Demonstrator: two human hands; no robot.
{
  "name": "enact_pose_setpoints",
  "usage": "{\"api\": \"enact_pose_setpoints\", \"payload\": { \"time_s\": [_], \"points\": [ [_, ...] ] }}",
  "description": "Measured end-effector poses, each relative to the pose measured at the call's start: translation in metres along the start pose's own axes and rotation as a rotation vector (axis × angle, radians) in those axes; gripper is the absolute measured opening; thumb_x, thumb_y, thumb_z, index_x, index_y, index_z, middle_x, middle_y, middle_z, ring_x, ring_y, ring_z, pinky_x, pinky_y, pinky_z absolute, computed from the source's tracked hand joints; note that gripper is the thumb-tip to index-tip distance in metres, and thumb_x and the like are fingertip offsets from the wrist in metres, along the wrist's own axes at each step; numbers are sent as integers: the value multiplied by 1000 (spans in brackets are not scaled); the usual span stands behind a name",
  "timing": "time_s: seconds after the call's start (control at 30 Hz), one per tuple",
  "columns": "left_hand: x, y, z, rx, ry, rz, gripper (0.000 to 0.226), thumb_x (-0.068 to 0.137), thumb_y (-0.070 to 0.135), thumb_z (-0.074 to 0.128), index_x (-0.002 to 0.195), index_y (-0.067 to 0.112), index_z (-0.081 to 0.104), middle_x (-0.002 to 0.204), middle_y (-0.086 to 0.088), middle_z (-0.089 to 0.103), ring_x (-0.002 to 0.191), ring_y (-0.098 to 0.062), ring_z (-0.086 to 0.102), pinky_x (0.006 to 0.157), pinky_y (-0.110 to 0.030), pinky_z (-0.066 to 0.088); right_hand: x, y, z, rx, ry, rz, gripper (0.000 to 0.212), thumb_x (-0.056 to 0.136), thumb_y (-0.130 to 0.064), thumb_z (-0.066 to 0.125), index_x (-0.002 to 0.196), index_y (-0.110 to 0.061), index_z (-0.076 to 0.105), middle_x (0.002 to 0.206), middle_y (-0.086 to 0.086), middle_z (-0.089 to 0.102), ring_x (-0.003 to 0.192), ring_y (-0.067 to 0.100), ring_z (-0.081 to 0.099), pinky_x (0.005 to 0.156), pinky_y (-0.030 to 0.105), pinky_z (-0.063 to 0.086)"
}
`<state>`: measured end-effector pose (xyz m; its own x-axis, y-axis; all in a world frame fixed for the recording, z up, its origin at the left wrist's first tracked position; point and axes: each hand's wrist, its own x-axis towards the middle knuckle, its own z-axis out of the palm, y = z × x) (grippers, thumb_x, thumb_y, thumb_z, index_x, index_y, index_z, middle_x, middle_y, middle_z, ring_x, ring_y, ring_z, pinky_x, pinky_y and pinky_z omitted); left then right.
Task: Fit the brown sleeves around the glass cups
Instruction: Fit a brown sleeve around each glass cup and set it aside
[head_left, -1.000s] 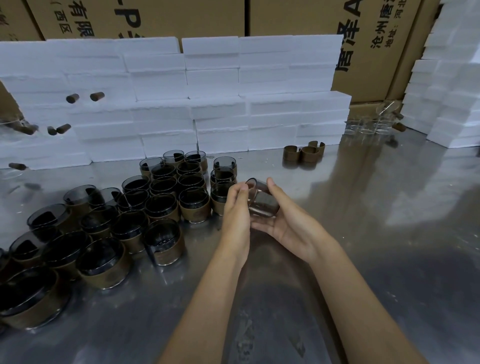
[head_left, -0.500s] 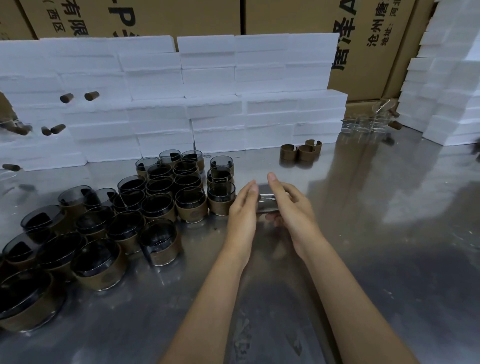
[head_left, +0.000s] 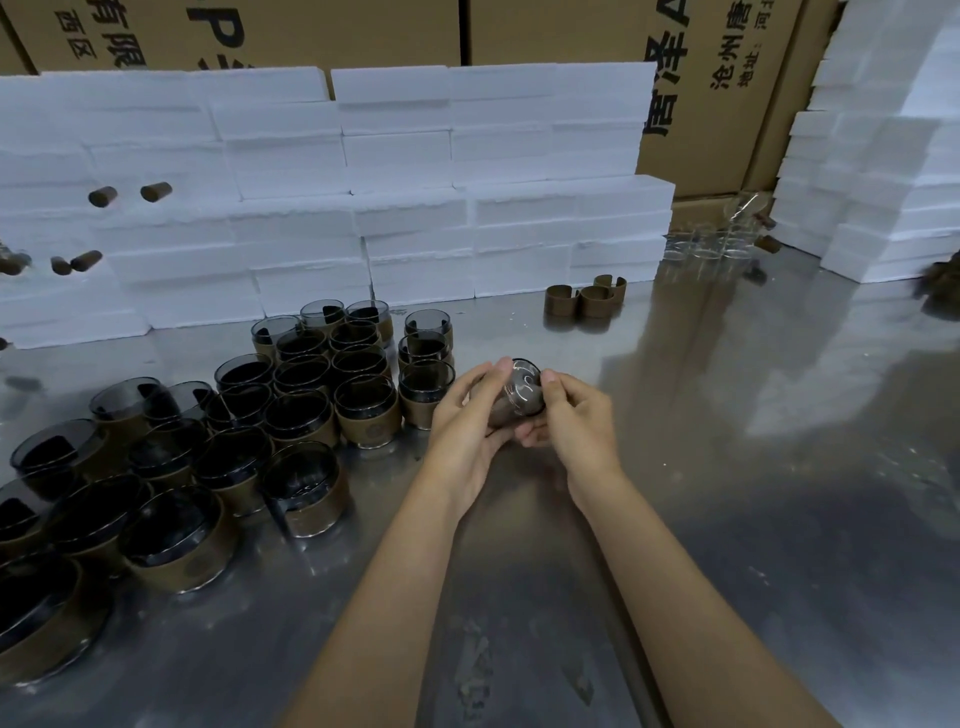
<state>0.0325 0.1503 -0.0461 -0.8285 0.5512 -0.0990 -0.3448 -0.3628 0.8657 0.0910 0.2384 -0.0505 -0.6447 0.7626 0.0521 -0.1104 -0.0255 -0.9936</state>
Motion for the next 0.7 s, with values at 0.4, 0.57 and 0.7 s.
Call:
{"api": "enact_pose_setpoints", "payload": {
  "time_s": [0.4,0.57,0.7],
  "points": [
    [69,-8,15,-108,52,-9,32,93,24,75,120,11,63,126,-15,58,123,-31,62,74,-35,63,171,-1,-11,-757,78,-33,52,101,-17,43,153,-25,43,142,17,58,126,37,56,103,35,43],
    [88,-13,7,-177,-14,-54,47,93,12,73,137,6,54,107,-11,63,112,-39,67,82,-38,63,212,-3,-9,-1051,-56,-17,62,99,-20,46,158,-32,32,151,11,51,136,35,50,107,38,40],
    [89,-13,4,-212,-56,-82,35,94,17,72,126,13,57,106,-13,63,98,-34,69,91,-40,61,221,-1,-3,-1135,-21,-37,46,96,-18,46,141,-25,52,136,10,61,125,33,56,89,34,40]
  ]
}}
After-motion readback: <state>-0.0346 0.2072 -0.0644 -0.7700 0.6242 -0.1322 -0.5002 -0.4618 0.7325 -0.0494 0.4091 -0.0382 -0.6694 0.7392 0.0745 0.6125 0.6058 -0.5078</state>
